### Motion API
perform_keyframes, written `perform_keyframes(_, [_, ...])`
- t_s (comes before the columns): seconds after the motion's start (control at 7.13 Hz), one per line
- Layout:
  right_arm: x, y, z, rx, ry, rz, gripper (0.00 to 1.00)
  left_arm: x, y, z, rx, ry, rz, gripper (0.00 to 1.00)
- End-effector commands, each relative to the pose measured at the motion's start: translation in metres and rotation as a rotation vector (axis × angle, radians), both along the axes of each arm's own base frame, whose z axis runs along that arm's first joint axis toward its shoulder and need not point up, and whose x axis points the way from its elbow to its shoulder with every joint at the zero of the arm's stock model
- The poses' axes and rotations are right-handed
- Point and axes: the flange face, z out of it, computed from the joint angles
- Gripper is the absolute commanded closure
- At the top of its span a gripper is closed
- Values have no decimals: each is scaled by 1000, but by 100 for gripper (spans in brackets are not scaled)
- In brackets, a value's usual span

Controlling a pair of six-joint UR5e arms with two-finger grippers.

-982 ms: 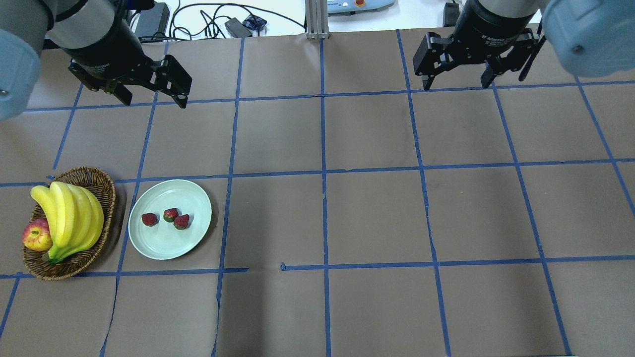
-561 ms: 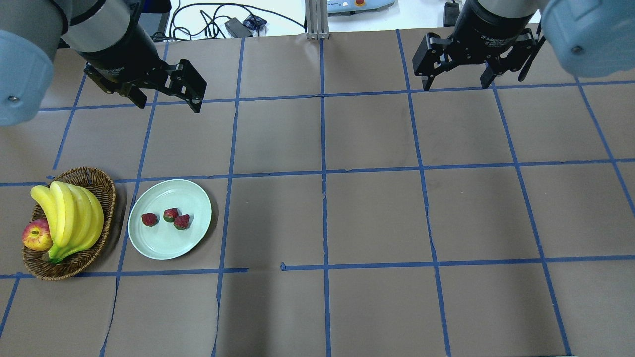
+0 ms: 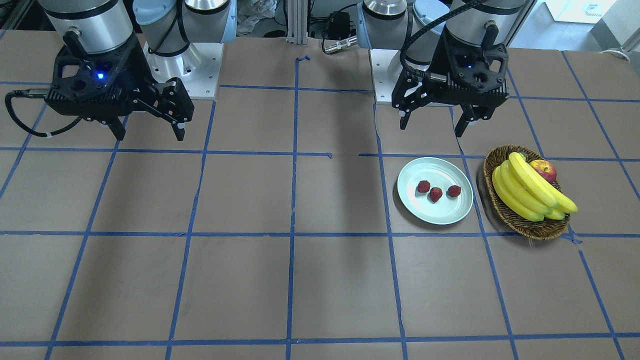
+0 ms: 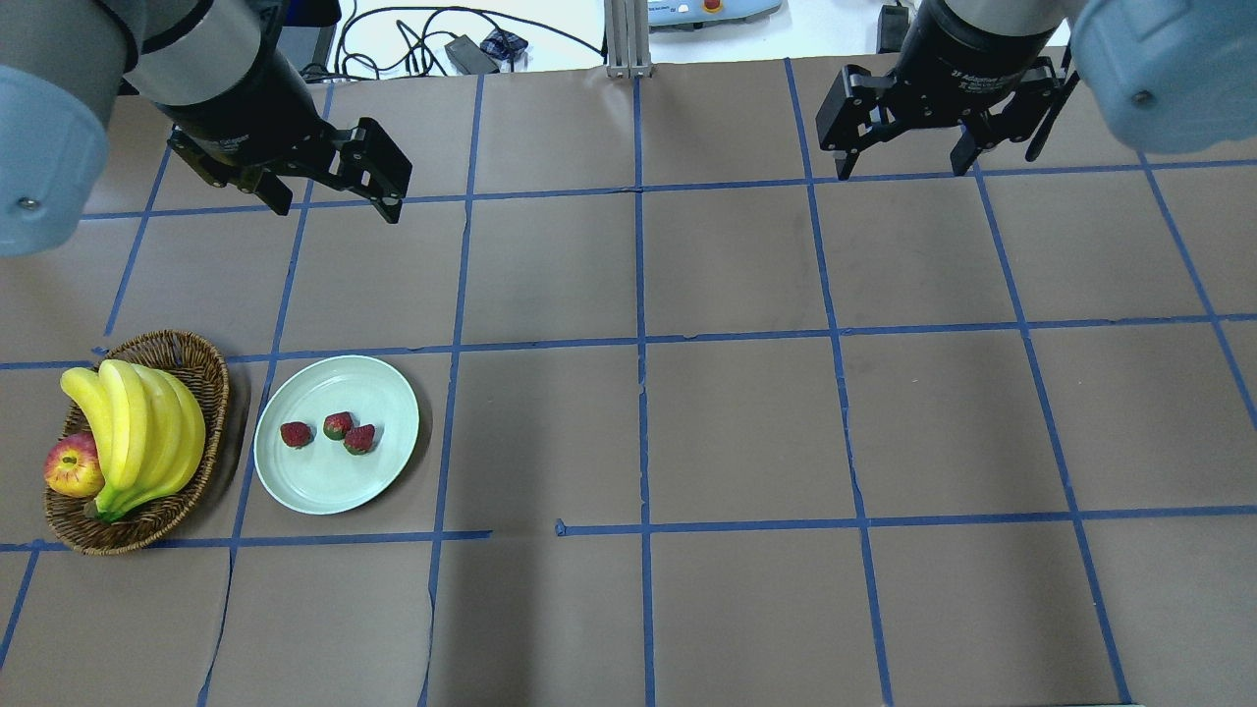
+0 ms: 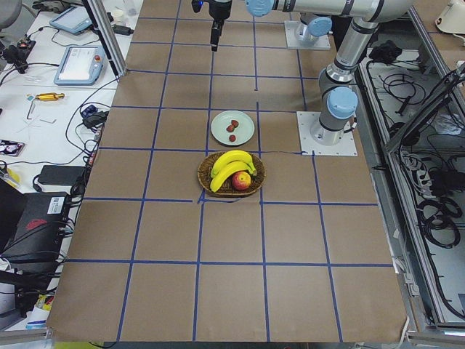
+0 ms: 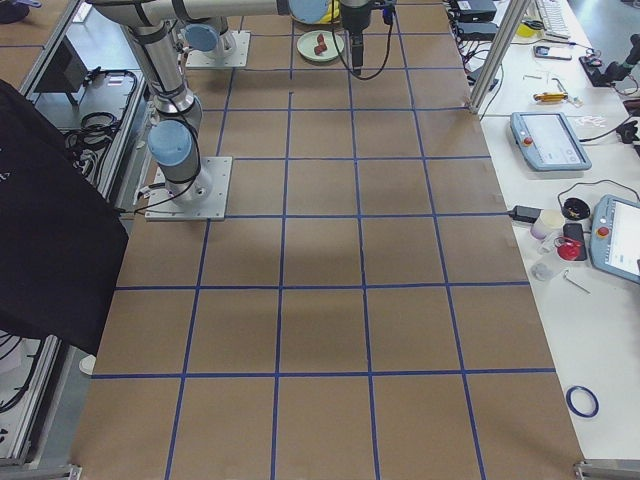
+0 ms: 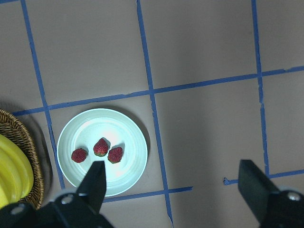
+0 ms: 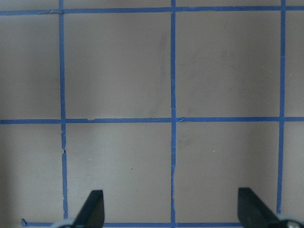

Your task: Collect all strawberries into plate

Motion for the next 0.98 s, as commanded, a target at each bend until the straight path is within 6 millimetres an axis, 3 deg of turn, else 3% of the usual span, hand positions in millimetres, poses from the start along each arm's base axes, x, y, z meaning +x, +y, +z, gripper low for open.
perform_keyframes(0.0, [0,0,0,0,0,0,0,3,-3,4,-7,6,9,0])
perform_keyframes(0.14, [0,0,0,0,0,0,0,3,-5,11,-18,17,13,0])
perform_keyframes(0.84, [0,0,0,0,0,0,0,2,0,4,0,23,-1,0])
